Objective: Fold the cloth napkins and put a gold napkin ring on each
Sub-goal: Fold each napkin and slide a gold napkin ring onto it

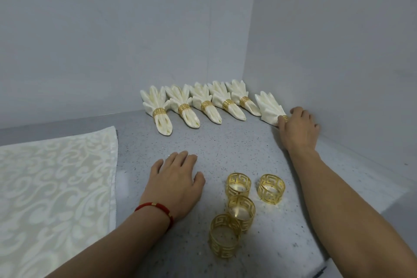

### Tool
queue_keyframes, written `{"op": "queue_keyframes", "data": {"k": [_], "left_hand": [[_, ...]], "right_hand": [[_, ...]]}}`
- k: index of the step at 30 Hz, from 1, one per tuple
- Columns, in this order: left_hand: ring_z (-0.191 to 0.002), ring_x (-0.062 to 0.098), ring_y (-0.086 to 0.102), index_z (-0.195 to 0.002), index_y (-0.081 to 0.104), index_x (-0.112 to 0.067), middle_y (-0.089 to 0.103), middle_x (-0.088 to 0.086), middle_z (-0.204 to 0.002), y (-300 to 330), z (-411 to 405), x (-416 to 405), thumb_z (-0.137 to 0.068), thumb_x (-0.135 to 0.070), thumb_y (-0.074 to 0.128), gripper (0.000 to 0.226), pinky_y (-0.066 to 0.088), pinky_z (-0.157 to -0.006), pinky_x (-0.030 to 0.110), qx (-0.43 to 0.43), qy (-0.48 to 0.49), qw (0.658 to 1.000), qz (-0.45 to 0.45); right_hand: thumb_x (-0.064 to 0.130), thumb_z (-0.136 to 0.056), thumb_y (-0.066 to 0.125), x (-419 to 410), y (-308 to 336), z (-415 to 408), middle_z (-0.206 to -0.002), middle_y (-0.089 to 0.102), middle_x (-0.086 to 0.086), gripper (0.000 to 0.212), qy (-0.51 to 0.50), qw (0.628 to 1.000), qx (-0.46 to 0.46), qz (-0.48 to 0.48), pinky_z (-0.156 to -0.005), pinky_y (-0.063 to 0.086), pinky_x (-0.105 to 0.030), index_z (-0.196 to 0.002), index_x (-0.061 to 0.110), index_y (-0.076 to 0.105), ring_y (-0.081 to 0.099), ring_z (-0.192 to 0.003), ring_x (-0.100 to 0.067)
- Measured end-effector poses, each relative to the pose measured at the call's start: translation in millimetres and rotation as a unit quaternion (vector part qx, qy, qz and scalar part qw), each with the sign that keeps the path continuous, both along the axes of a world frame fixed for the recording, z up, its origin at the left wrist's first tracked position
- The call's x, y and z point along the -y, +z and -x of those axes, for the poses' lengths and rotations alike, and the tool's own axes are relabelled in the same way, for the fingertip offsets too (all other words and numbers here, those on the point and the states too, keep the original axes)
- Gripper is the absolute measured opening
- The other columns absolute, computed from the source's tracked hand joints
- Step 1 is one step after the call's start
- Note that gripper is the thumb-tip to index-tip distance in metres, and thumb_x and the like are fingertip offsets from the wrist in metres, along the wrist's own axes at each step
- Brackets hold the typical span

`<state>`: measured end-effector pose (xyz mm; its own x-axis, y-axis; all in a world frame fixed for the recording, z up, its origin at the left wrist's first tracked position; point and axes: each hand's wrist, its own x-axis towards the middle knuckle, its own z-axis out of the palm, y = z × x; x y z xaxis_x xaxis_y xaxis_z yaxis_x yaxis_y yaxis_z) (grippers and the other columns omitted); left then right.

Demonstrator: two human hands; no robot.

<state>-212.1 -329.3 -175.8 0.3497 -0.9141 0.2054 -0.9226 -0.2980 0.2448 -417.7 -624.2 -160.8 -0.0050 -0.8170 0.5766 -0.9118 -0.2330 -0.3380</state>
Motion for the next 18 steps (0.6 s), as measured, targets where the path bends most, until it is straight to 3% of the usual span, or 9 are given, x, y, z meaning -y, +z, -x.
{"op": "queue_keyframes", "data": {"k": [5, 7, 9, 12, 15, 18], "left_hand": [[-0.147, 0.017, 0.029, -0.146, 0.046, -0.022, 0.037, 0.0, -0.158, 10, 0, 0, -0.1, -0.042, 0.043, 0.05, 0.02, -0.122, 0.041, -0.082, -0.004, 0.996, 0.037], [-0.137, 0.02, 0.041, -0.132, 0.058, -0.016, 0.049, 0.003, -0.144, 19, -1, -6, -0.096, -0.027, 0.054, 0.038, 0.031, -0.109, 0.03, -0.174, 0.004, 0.981, 0.086], [-0.126, 0.019, 0.049, -0.118, 0.064, -0.014, 0.056, 0.003, -0.129, 31, 3, -21, -0.092, -0.01, 0.057, 0.027, 0.032, -0.097, 0.02, -0.217, -0.001, 0.969, 0.115], [-0.116, 0.019, 0.054, -0.11, 0.063, -0.021, 0.06, -0.001, -0.12, 48, 10, -57, -0.09, -0.005, 0.055, 0.027, 0.041, -0.097, 0.026, -0.176, -0.008, 0.976, 0.129], [-0.096, 0.02, 0.058, -0.102, 0.051, -0.025, 0.061, -0.003, -0.103, 59, 11, -111, -0.089, -0.012, 0.054, 0.019, 0.048, -0.081, 0.036, -0.154, 0.011, 0.981, 0.119], [-0.089, 0.02, 0.057, -0.085, 0.044, -0.031, 0.058, -0.005, -0.092, 59, -12, -181, -0.087, -0.012, 0.056, 0.023, 0.043, -0.069, 0.032, -0.126, 0.043, 0.988, 0.084]], "right_hand": [[0.024, -0.1, 0.051, -64, 26, 12, -0.115, 0.064, -0.008, 0.023, 0.141, 0.984, 0.103, 0.045, -0.094, 0.046, -0.05, -0.117, 0.013, 0.062, 0.055, -0.108, -0.029], [0.022, -0.099, 0.053, -107, 40, 11, -0.112, 0.063, -0.002, 0.018, 0.212, 0.97, 0.101, 0.07, -0.092, 0.049, -0.047, -0.113, 0.015, 0.062, 0.058, -0.102, -0.023], [0.021, -0.099, 0.055, -159, 55, 9, -0.11, 0.06, 0.004, 0.016, 0.283, 0.952, 0.086, 0.078, -0.086, 0.05, -0.036, -0.112, 0.019, 0.063, 0.059, -0.095, -0.014], [0.025, -0.098, 0.057, -247, 76, -6, -0.099, 0.06, 0.013, 0.009, 0.404, 0.913, 0.014, 0.053, -0.075, 0.046, -0.022, -0.105, 0.026, 0.062, 0.058, -0.086, -0.005], [0.031, -0.096, 0.056, -335, 81, -33, -0.087, 0.063, 0.015, 0.006, 0.501, 0.86, -0.097, 0.005, -0.071, 0.051, -0.03, -0.097, 0.029, 0.062, 0.059, -0.079, -0.006], [0.031, -0.095, 0.057, -406, 71, -61, -0.079, 0.064, 0.011, 0.005, 0.559, 0.816, -0.147, -0.032, -0.067, 0.052, -0.037, -0.097, 0.027, 0.06, 0.058, -0.071, -0.01]]}}
